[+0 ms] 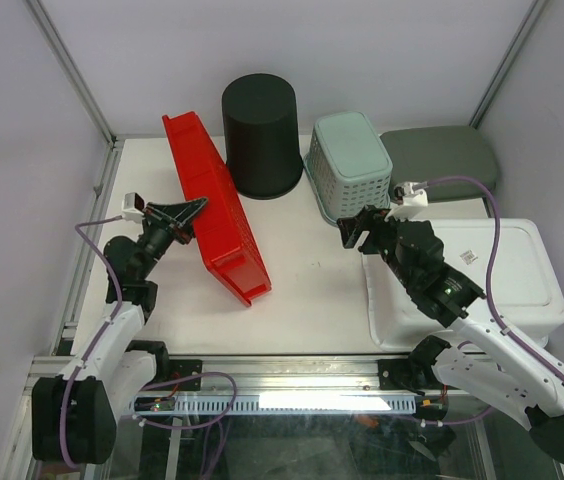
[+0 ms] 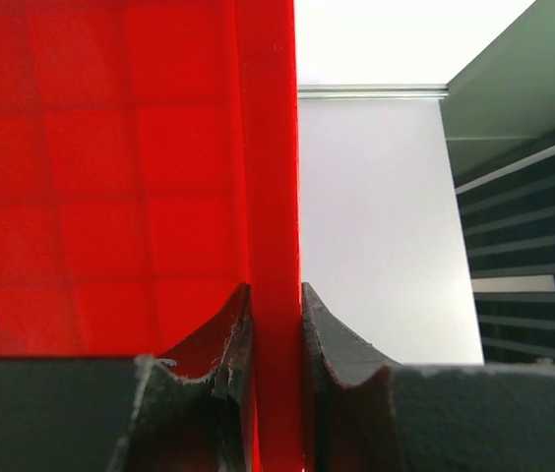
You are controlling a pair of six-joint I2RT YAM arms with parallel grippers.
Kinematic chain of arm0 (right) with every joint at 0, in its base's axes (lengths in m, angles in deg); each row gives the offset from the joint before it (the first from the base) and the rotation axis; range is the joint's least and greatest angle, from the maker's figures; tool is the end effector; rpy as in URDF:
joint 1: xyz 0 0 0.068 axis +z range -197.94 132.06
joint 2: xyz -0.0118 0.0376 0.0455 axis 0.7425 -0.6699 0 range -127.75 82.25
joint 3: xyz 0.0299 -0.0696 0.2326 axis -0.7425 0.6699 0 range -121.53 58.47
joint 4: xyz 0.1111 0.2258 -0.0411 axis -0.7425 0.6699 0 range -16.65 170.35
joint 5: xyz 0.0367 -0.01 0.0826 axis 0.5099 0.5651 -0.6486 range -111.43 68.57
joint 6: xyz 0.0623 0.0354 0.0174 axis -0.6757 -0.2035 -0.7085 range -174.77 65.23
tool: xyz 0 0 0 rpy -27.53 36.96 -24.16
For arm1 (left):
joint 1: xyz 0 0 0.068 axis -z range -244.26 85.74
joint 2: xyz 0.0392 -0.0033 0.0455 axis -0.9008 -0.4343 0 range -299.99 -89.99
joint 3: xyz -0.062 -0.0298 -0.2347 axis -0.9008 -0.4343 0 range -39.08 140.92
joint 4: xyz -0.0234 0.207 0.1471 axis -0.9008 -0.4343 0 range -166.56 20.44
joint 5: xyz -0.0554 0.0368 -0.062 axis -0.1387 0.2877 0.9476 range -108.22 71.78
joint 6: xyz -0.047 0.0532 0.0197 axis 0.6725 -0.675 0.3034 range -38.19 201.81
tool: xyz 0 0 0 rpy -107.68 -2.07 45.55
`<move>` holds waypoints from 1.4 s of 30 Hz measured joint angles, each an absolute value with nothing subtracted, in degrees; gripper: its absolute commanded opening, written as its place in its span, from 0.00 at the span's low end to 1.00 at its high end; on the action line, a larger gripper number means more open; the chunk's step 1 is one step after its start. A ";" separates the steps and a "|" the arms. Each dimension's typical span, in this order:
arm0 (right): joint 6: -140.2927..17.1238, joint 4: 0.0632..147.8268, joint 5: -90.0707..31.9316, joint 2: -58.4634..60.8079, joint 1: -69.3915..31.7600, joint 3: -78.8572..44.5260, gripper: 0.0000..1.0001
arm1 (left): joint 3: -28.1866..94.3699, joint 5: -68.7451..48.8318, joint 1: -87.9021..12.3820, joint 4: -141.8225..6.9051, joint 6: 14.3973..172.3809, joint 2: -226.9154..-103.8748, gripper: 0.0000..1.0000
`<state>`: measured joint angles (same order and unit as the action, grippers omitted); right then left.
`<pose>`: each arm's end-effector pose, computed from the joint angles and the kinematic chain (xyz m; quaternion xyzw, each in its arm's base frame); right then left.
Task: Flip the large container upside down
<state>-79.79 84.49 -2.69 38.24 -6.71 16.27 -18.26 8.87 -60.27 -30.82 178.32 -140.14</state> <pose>0.1786 0.1301 0.2994 -0.0084 0.7785 0.2291 0.5843 0.2312 -0.0442 0.2504 -0.3308 0.5638 -0.6669 0.3577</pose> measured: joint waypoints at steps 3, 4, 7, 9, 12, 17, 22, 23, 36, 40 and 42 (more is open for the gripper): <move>-79.81 84.49 -2.93 38.24 -6.71 16.27 0.71 | -20.03 10.38 -61.84 -28.70 180.53 -139.70 0.00; -79.81 84.49 -3.04 38.24 -6.71 16.27 0.71 | -20.31 10.75 -62.30 -28.83 180.68 -139.09 0.00; -79.79 84.49 -3.30 38.16 -6.71 16.27 0.71 | -20.44 12.52 -63.81 -32.20 179.91 -136.75 0.16; -79.79 84.49 -3.39 38.16 -6.71 16.27 0.71 | -19.68 13.68 -65.08 -37.18 178.01 -134.44 0.31; -79.79 84.49 -3.54 38.16 -6.71 16.27 0.71 | -16.82 14.82 -66.35 -48.70 170.65 -131.68 0.46; -79.79 84.44 -3.93 37.87 -6.71 16.27 0.71 | -9.34 13.97 -67.00 -70.05 158.36 -130.78 0.61; -79.81 84.38 -4.50 37.11 -6.71 16.27 0.71 | -2.46 8.63 -66.98 -86.45 150.67 -130.02 0.68; -79.81 84.38 -4.65 36.93 -6.71 16.27 0.71 | -1.56 7.28 -67.00 -89.00 149.84 -129.63 0.69; -79.79 82.32 -6.58 34.51 -6.71 16.32 0.71 | 5.59 -14.12 -67.37 -115.47 145.80 -128.86 0.99; -79.76 82.13 -6.99 33.98 -6.71 16.32 0.72 | 5.63 -19.91 -67.35 -123.47 144.77 -132.05 0.99; -79.76 82.13 -7.01 33.96 -6.71 16.32 0.72 | 6.09 -21.38 -67.37 -125.51 143.83 -133.15 0.99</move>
